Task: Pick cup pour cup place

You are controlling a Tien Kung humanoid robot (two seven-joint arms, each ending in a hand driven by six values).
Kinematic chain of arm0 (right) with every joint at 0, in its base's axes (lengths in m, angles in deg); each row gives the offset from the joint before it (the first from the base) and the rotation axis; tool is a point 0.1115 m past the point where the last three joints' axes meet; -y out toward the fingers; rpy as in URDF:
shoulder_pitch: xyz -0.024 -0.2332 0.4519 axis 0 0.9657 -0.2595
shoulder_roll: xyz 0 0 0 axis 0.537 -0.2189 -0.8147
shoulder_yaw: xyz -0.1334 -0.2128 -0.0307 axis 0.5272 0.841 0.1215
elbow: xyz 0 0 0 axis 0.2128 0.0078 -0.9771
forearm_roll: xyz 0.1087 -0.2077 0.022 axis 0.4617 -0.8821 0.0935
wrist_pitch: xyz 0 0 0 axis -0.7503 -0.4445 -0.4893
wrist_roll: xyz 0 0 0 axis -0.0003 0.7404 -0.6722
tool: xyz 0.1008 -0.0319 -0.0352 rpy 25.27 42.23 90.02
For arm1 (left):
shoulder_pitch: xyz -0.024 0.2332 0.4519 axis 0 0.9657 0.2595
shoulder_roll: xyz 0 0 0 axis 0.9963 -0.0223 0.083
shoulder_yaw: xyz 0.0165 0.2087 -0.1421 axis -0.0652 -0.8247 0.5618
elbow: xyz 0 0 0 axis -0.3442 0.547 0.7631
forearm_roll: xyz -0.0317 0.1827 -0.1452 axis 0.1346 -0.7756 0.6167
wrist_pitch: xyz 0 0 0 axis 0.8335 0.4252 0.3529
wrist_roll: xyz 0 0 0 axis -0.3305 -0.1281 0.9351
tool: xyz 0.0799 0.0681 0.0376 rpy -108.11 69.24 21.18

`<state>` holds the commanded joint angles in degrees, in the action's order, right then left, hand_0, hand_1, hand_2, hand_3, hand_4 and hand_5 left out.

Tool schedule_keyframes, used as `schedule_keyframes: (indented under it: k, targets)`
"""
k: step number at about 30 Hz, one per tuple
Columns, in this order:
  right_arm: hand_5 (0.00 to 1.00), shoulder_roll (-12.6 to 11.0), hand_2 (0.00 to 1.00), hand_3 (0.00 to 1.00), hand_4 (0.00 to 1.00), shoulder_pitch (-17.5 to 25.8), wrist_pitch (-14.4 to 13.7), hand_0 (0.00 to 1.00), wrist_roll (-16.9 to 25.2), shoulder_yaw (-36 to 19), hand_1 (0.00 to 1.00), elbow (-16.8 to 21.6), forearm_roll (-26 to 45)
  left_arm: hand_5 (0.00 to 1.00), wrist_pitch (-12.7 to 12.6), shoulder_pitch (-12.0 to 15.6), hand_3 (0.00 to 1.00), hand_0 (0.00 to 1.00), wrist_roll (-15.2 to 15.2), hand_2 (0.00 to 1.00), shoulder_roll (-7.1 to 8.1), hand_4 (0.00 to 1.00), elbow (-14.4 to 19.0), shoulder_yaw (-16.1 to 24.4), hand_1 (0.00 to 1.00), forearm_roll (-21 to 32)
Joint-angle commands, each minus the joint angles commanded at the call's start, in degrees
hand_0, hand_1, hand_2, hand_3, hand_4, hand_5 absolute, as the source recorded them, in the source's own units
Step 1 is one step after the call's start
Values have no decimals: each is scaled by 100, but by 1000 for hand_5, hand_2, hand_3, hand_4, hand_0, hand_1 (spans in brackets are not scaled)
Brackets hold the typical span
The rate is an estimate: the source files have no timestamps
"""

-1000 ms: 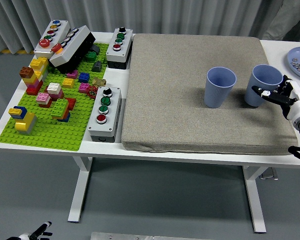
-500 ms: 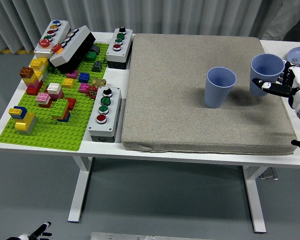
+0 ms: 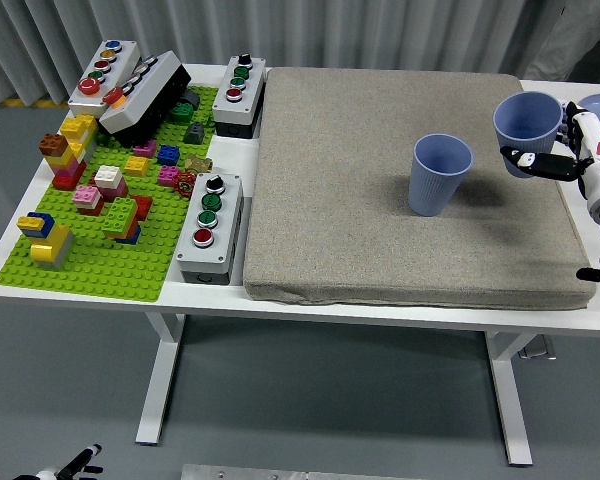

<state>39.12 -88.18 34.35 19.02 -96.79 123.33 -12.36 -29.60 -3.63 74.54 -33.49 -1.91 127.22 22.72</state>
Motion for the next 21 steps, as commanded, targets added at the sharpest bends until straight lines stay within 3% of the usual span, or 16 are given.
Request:
schedule_keyframes:
  k: [12, 21]
  targets:
    - [267, 63, 584, 703, 840, -9, -82, 814, -155, 95, 680, 153, -466, 963, -1, 25, 774, 871, 1, 862, 6, 644, 0, -13, 853, 17]
    - [242, 85, 585, 707, 819, -25, -162, 819, -423, 132, 683, 323, -1349, 961, -4, 9, 773, 871, 2, 861, 9, 644, 0, 7, 853, 3]
